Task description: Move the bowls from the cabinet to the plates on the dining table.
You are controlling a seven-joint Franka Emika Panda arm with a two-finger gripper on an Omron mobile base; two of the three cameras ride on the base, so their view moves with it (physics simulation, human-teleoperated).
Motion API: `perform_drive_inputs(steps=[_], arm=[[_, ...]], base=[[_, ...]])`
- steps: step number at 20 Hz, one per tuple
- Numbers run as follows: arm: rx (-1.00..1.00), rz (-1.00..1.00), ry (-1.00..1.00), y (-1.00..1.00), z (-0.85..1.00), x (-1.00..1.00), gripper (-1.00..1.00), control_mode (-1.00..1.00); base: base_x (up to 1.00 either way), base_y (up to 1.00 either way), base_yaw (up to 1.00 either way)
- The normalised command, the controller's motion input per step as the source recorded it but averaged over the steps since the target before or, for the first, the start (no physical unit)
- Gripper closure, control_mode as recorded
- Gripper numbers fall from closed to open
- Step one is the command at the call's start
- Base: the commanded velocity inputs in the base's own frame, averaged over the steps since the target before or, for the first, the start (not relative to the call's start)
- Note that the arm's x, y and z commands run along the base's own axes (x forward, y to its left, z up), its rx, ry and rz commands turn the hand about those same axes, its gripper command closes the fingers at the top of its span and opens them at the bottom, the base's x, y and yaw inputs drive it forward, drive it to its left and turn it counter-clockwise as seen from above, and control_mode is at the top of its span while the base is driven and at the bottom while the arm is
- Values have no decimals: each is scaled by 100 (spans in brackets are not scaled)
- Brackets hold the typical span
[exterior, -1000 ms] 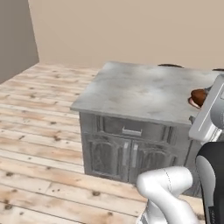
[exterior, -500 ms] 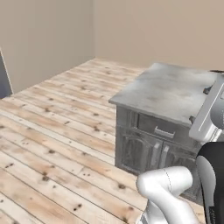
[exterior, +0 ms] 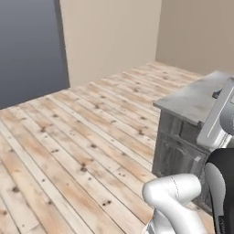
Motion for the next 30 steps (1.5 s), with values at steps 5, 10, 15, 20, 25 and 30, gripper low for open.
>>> perform_drive_inputs(steps=[5, 10, 15, 20, 25, 30], arm=[[0, 0, 0, 0, 0, 0, -100, 100], [0, 0, 0, 0, 0, 0, -100, 100], [0, 0, 0, 0, 0, 0, -100, 100], [0, 0, 0, 0, 0, 0, -100, 100], [0, 0, 0, 0, 0, 0, -100, 100], [0, 0, 0, 0, 0, 0, -100, 100]], base=[[0, 0, 50], [0, 1, 50], [0, 1, 50], [0, 1, 50], [14, 0, 49], [50, 0, 43]])
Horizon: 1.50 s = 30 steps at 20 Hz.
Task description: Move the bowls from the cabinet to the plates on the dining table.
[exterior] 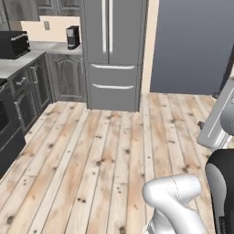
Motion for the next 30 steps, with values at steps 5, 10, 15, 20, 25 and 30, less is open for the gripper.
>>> perform_drive_inputs(steps=[5, 10, 15, 20, 25, 30], arm=[[0, 0, 0, 0, 0, 0, -100, 100], [0, 0, 0, 0, 0, 0, -100, 100], [0, 0, 0, 0, 0, 0, -100, 100], [0, 0, 0, 0, 0, 0, -100, 100], [0, 0, 0, 0, 0, 0, -100, 100], [0, 0, 0, 0, 0, 0, -100, 100]], base=[[69, 0, 38], [75, -1, 36], [72, -1, 36], [71, -1, 37], [73, -2, 35], [78, -13, 28]])
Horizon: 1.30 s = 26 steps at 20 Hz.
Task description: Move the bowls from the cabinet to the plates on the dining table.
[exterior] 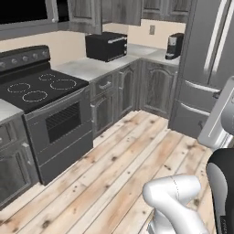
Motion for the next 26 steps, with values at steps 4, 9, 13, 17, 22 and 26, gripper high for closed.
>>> perform_drive_inputs(steps=[4, 9, 13, 17, 22, 26], arm=[[0, 0, 0, 0, 0, 0, -100, 100], [0, 0, 0, 0, 0, 0, -100, 100], [0, 0, 0, 0, 0, 0, -100, 100], [0, 0, 0, 0, 0, 0, -100, 100], [0, 0, 0, 0, 0, 0, -100, 100], [0, 0, 0, 0, 0, 0, -100, 100]], base=[[77, -20, 26], [71, -27, 25], [66, -31, 25], [62, -33, 25], [59, -34, 25], [55, -38, 25]])
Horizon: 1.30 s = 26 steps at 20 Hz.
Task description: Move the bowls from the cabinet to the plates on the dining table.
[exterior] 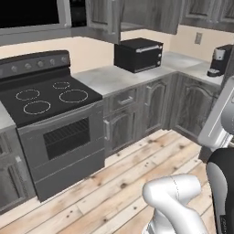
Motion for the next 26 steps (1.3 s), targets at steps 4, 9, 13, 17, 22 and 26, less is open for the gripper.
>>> perform_drive_inputs(steps=[4, 9, 13, 17, 22, 26], arm=[[0, 0, 0, 0, 0, 0, -100, 100], [0, 0, 0, 0, 0, 0, -100, 100], [0, 0, 0, 0, 0, 0, -100, 100], [0, 0, 0, 0, 0, 0, -100, 100], [0, 0, 0, 0, 0, 0, -100, 100], [0, 0, 0, 0, 0, 0, -100, 100]], base=[[54, -39, 25], [48, -45, 24], [48, -45, 24], [49, -44, 24], [56, -39, 24], [53, -42, 24]])
